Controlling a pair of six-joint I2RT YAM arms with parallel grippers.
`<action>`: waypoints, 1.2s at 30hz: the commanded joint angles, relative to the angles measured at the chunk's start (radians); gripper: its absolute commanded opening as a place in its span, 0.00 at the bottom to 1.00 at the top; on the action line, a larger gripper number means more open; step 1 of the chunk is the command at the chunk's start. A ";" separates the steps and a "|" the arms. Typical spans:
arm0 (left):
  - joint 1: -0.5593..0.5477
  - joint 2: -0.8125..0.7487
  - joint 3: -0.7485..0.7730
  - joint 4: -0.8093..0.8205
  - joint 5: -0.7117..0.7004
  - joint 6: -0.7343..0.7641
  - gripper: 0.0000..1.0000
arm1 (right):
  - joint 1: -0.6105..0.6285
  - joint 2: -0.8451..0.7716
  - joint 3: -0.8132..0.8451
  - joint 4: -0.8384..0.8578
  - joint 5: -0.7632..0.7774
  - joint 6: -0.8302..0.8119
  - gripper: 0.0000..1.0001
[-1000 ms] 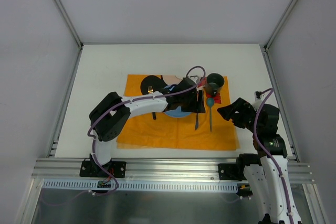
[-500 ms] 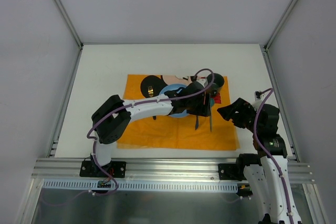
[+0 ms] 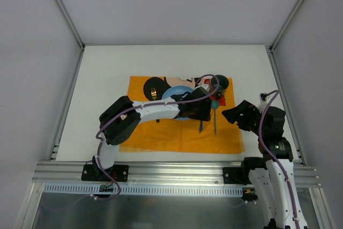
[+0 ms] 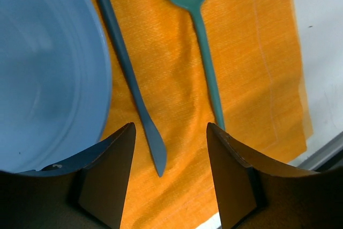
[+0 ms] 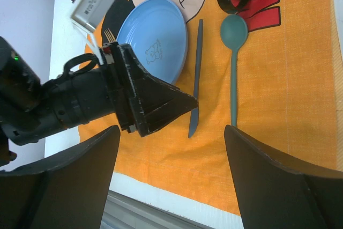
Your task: Set the dinner table for one person
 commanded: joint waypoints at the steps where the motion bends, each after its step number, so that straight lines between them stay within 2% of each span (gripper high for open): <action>1: 0.006 0.016 0.028 -0.021 -0.037 0.010 0.56 | -0.004 -0.006 0.009 0.000 0.000 -0.018 0.83; 16: 0.008 0.047 0.046 -0.021 -0.049 0.000 0.49 | -0.004 0.002 -0.006 0.003 0.006 -0.027 0.82; 29: 0.008 0.088 0.062 -0.019 -0.052 -0.007 0.48 | -0.006 0.002 -0.015 0.004 0.009 -0.032 0.82; 36: 0.008 0.099 0.068 -0.019 -0.051 -0.010 0.36 | -0.006 0.003 -0.023 0.009 0.011 -0.032 0.82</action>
